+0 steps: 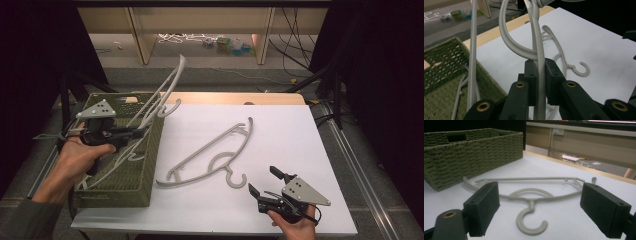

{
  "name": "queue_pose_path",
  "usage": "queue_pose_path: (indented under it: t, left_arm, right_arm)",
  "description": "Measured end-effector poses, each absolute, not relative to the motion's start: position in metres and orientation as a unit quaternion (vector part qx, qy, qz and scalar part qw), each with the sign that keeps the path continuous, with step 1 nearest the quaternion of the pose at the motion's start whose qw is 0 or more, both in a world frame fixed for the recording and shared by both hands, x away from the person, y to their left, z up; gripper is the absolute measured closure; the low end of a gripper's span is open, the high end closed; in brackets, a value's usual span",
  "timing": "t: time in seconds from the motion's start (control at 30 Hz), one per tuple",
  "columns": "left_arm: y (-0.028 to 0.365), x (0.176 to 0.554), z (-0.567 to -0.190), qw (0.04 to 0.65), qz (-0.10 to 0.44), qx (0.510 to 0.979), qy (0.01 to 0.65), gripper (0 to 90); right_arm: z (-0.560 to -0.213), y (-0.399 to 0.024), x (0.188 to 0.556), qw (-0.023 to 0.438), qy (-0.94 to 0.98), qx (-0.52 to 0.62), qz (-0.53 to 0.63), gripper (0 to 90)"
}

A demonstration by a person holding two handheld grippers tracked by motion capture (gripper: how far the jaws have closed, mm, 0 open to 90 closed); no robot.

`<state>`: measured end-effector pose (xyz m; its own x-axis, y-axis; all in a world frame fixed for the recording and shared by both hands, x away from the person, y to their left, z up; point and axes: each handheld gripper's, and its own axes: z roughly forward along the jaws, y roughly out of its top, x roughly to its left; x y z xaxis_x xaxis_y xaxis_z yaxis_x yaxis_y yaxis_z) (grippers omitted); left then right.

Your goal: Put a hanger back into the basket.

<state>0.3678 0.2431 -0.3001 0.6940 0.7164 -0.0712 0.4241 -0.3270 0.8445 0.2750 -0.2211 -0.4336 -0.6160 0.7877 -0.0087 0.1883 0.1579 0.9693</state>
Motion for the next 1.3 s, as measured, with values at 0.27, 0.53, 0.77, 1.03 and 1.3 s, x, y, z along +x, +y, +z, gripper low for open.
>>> queue_pose_path:
  t: [0.27,0.53,0.77,1.03,1.3]
  left_arm:
    - [0.277,0.366,-0.310,0.425,0.193,0.810,0.355,81.5]
    - [0.311,0.358,-0.318,0.391,0.190,0.824,0.362,81.5]
    - [0.324,0.354,-0.328,0.358,0.183,0.846,0.351,81.5]
    - [0.327,0.355,-0.340,0.348,0.168,0.852,0.354,81.5]
    - [0.330,0.357,-0.351,0.331,0.159,0.856,0.363,81.5]
  right_arm:
    - [-0.433,-0.222,0.274,0.279,0.712,0.345,0.544,16.7]
    - [-0.434,-0.222,0.275,0.278,0.713,0.344,0.544,16.8]
    - [-0.435,-0.221,0.275,0.276,0.718,0.346,0.538,16.8]
    - [-0.436,-0.220,0.276,0.275,0.718,0.344,0.539,16.8]
    - [-0.436,-0.220,0.276,0.277,0.716,0.345,0.540,16.9]
